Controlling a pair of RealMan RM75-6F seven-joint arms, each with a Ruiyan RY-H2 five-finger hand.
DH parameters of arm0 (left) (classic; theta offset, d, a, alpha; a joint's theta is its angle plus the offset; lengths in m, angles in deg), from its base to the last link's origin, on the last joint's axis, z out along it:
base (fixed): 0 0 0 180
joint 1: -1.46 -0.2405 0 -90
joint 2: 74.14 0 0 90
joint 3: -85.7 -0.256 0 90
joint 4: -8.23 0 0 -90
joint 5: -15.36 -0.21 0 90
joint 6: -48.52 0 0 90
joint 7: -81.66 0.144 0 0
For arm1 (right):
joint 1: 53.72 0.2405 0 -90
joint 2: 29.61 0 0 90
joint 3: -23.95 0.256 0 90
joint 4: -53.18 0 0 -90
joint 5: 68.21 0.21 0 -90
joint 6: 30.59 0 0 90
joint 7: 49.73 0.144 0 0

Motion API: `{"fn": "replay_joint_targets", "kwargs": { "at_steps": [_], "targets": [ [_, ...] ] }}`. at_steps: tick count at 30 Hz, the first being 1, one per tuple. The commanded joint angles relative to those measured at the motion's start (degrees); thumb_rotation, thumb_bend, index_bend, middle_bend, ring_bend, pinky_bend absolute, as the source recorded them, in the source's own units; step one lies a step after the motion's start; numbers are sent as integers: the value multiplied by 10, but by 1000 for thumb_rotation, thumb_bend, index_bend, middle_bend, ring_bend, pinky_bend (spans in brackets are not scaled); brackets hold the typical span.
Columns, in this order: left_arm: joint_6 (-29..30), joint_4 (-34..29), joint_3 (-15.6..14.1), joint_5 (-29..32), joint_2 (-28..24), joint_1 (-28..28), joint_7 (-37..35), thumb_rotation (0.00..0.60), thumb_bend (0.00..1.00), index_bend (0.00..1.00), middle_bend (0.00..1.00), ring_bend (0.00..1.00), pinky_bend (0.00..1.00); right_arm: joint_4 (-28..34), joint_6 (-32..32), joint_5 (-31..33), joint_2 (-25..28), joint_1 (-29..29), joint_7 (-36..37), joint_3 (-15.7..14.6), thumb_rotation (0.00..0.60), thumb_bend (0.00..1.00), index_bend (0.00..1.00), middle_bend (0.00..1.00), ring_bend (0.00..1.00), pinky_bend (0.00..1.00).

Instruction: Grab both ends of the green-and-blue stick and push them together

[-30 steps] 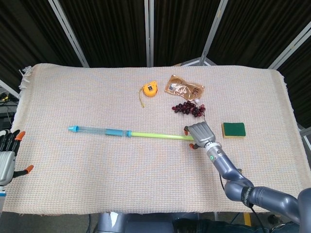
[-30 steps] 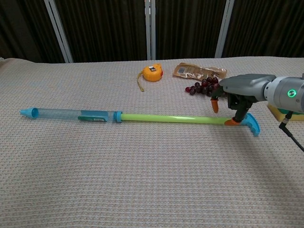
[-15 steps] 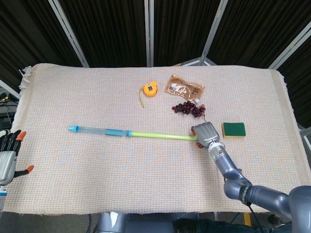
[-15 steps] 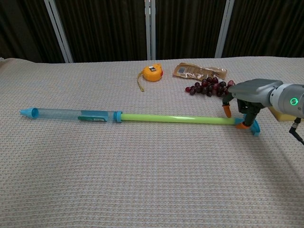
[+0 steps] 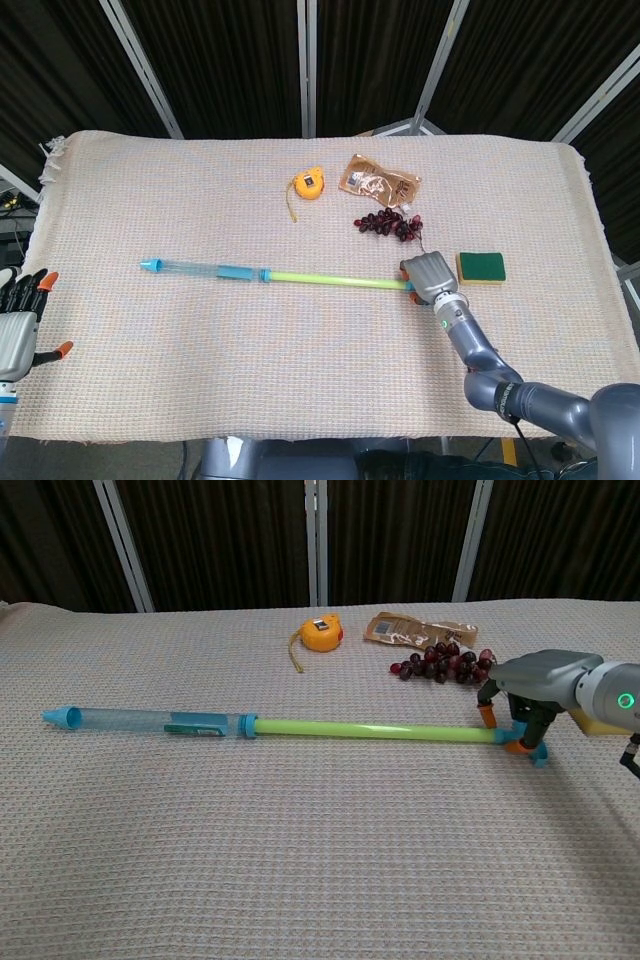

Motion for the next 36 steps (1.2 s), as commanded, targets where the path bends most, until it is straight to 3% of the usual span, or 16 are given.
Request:
{"fn": "replay_joint_targets", "kwargs": {
  "at_steps": [1,10,11,13,14,16,18,20,22,28,36],
  "targets": [
    [0,0,0,0,0,0,1,600,0,0,0,0,0,-9,-1,-4,-6,1,3,-3,600,258,517,1000,1000,1000],
    [-11,5,0,5,4,5,5,600,0,0,4,3,5,-19,-5,-8,-10,1,12,-4,600,367,635,1000,1000,1000],
    [-16,6,1,7,4,7,6,600,0,0,52,55,60,-17,-5,-7,-9,0,13,-4,600,377,640,1000,1000,1000],
    [-17,11,7,6,7,14,6,600,0,11,225,248,278,-14,-4,-5,-8,0,15,-3,600,382,643,1000,1000,1000],
    [-18,14,9,5,9,16,5,600,0,53,361,394,455,-13,-4,-4,-7,0,16,-2,600,382,643,1000,1000,1000],
    [-30,39,19,-5,21,37,-1,600,15,177,566,591,740,-5,-4,0,-2,-1,16,-1,600,385,643,1000,1000,1000],
    [-43,68,26,-17,34,57,-13,600,41,272,682,694,898,3,-1,2,2,-1,14,0,600,389,644,1000,1000,1000],
    [-64,109,29,-33,52,83,-26,600,66,352,769,772,980,12,2,6,6,-1,9,1,600,394,644,1000,1000,1000],
    [-81,142,33,-42,67,103,-35,600,81,397,827,824,1000,19,4,10,10,-1,4,1,600,400,644,1000,1000,1000],
    [-193,224,45,-19,122,174,-73,600,150,428,847,842,1000,34,11,31,14,1,-14,1,600,409,644,1000,1000,1000],
    [-275,322,51,6,201,230,-77,600,227,394,847,842,1000,42,14,59,14,9,-40,1,600,411,644,1000,1000,1000]
  ]
}}
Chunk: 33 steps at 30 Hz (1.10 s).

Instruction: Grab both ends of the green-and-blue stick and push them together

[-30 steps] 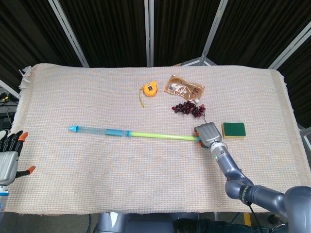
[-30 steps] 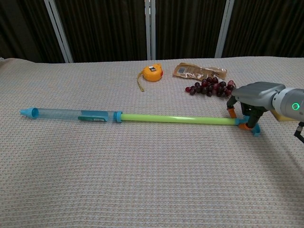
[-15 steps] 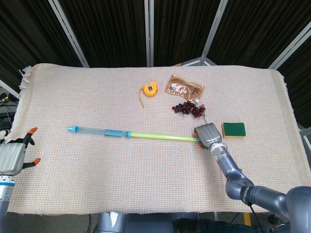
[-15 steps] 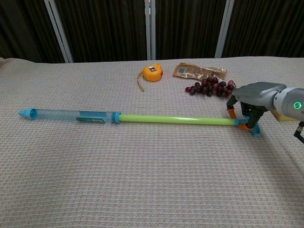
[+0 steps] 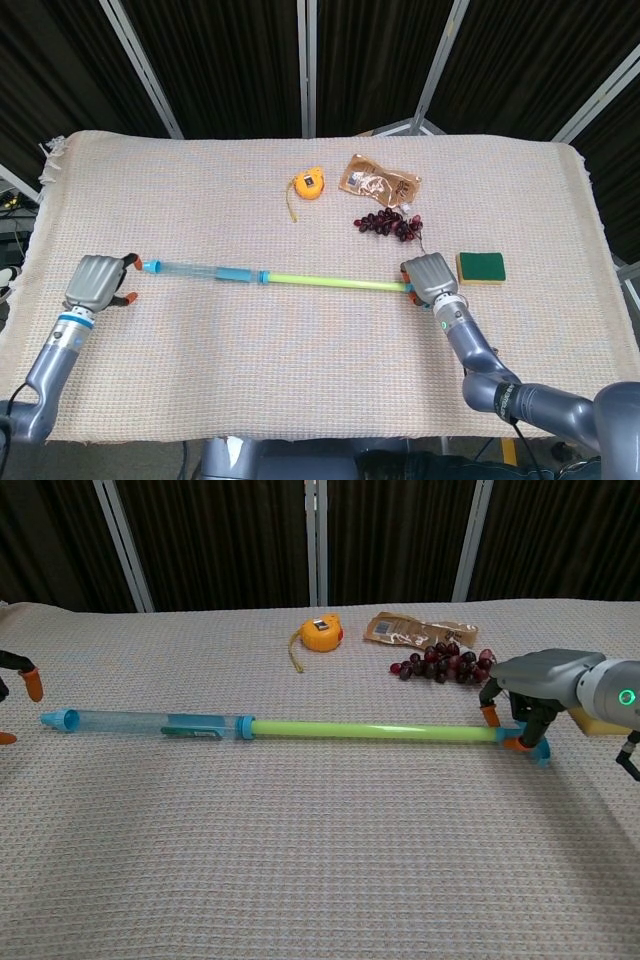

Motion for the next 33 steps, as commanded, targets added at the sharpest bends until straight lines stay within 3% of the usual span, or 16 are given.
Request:
{"fn": "replay_joint_targets", "kwargs": {
  "at_steps": [1,10,22,33],
  "targets": [
    [-39,53,8,19,44,31,-10,600,239,392,847,842,1000,3,1,9,0,4,-10,-1,600,411,644,1000,1000,1000],
    [-74,137,13,25,92,67,-47,600,337,388,847,842,1000,2,1,29,-3,13,-24,-1,600,413,645,1000,1000,1000],
    [-84,180,0,11,117,86,-91,600,342,390,847,842,1000,-4,1,38,-6,20,-27,-4,600,414,647,1000,1000,1000],
    [-80,177,1,16,123,93,-95,600,437,671,847,842,1000,9,6,36,4,19,-21,-5,600,425,650,1000,1000,1000]
  ]
}}
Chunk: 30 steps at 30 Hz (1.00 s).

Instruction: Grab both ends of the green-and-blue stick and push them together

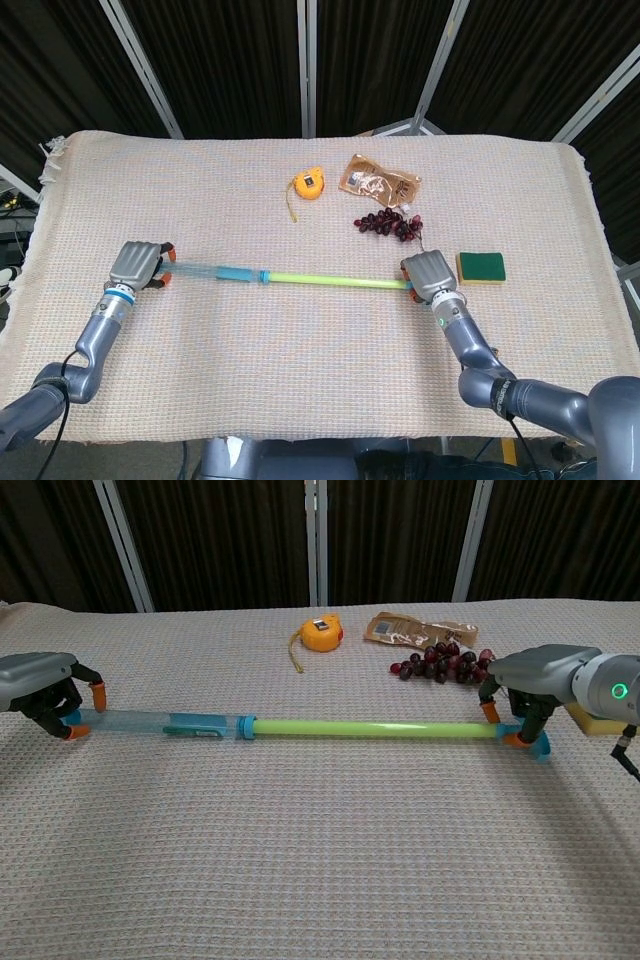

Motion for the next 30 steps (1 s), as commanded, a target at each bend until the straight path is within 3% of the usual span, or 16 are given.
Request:
{"fn": "replay_joint_targets", "kwargs": {
  "at_steps": [1,8,19,30],
  "targets": [
    [2,-3,1,2,0,1,3,600,437,687,847,842,1000,6,2,-1,4,0,2,1,600,428,650,1000,1000,1000],
    [10,-43,14,16,-14,3,7,600,438,747,849,842,1000,34,8,9,16,1,8,9,600,435,654,1000,1000,1000],
    [20,-123,31,43,-34,8,56,600,438,749,849,842,1000,69,19,39,25,14,3,23,600,442,659,1000,1000,1000],
    [30,-173,40,55,-22,22,90,600,438,751,849,842,1000,82,29,53,14,34,-11,31,600,448,658,1000,1000,1000]
  ]
}}
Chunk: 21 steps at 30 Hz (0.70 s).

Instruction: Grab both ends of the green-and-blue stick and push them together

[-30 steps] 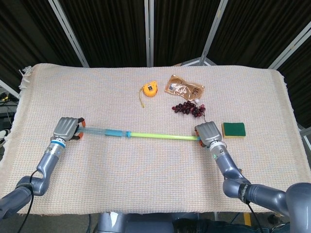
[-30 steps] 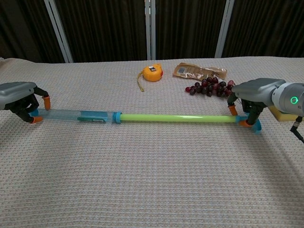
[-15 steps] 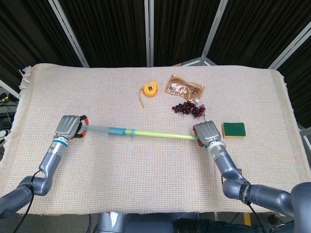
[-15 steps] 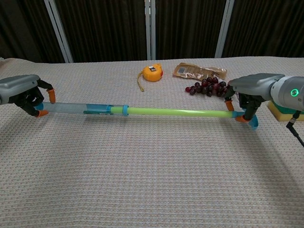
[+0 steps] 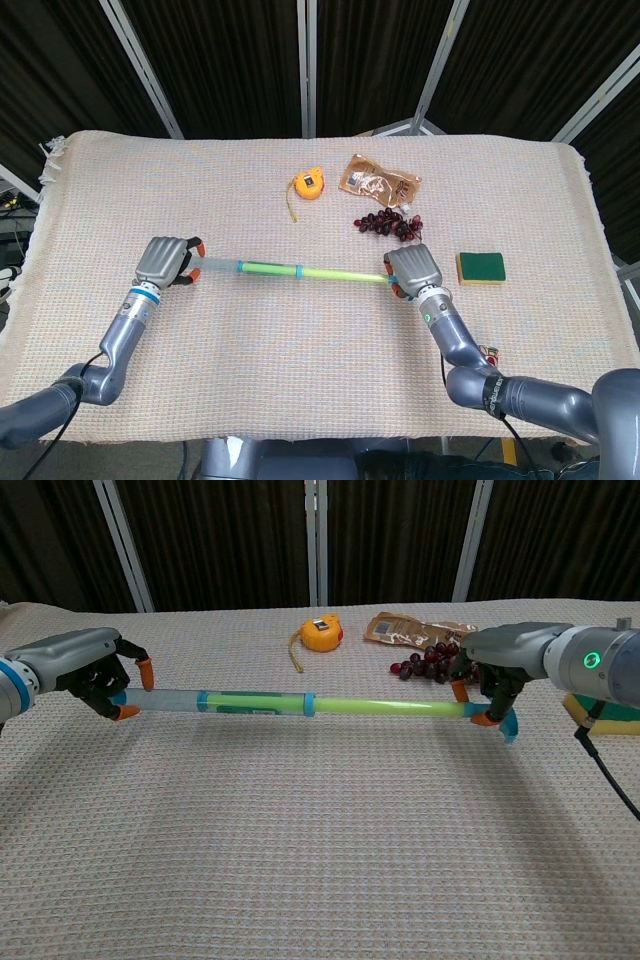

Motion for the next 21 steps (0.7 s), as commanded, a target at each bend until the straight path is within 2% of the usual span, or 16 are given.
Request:
{"fn": "replay_joint_targets", "kwargs": {
  "at_steps": [1,21],
  "targets": [
    [2,-9,2,3,6,6,10,600,439,751,849,842,1000,2,2,4,-5,6,-5,1,600,448,658,1000,1000,1000],
    [6,-45,11,26,37,30,52,600,438,751,849,842,1000,10,21,32,-33,38,-33,5,600,448,656,1000,1000,1000]
  ]
}}
